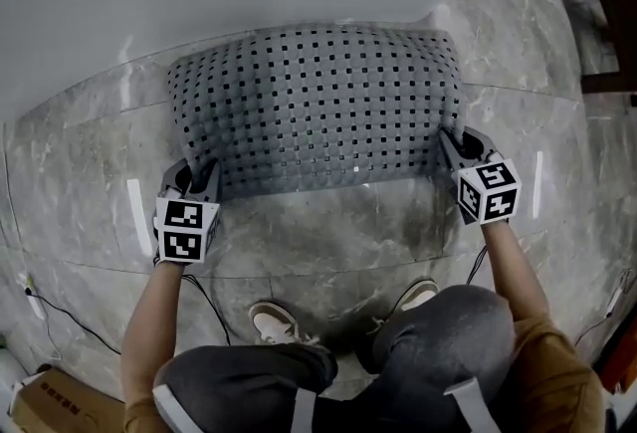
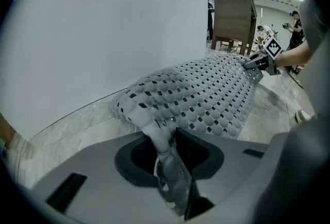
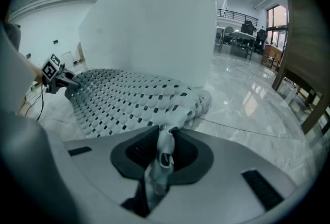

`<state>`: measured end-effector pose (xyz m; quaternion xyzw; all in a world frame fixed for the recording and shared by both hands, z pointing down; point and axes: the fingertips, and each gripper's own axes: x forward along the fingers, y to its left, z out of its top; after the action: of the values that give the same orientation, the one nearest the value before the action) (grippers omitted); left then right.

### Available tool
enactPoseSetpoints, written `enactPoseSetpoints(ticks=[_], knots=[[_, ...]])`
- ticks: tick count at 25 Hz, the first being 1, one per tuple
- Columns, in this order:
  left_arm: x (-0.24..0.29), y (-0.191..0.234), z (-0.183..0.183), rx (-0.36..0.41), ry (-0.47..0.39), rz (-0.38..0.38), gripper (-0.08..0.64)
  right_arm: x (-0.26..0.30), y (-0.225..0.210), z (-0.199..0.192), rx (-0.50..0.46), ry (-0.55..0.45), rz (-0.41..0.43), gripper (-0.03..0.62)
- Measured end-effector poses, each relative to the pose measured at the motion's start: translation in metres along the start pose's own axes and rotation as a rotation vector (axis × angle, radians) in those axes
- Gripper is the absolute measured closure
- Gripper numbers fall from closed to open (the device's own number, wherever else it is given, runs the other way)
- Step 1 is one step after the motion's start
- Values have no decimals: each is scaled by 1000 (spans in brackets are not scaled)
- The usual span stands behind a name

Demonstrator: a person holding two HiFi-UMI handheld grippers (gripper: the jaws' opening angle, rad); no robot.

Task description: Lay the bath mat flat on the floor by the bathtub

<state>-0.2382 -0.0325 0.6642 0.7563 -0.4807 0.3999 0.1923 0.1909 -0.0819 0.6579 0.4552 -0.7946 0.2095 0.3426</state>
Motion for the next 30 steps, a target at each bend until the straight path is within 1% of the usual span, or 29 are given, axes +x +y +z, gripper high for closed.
enactPoseSetpoints(ticks=[2, 6, 10, 14, 17, 21, 24, 27, 30], knots=[[4, 3, 3, 3, -4, 9, 460, 8, -2, 3, -12, 2, -9, 534], [12, 10, 3, -38, -15, 15, 459, 14, -6, 3, -19, 7, -16, 533], [17, 13, -2, -52, -2, 27, 446, 16, -4, -4, -19, 21, -30, 532], [19, 20, -3, -88, -10, 8, 434, 17, -1, -6, -9, 26, -29, 529], [18, 20, -4, -96, -19, -3, 430, 16, -2, -8, -13, 37, -29, 523], [11, 19, -11, -99, -21, 21, 410, 14, 4, -16, -5, 47, -24, 517], [8, 15, -19, -116, -1, 38, 405, 13, 6, -22, -11, 64, -33, 516], [6, 12, -24, -120, 12, 40, 385, 13, 3, -27, 5, 84, -27, 498], [7, 12, -27, -126, 14, 34, 360, 14, -1, -31, 13, 94, -18, 465]])
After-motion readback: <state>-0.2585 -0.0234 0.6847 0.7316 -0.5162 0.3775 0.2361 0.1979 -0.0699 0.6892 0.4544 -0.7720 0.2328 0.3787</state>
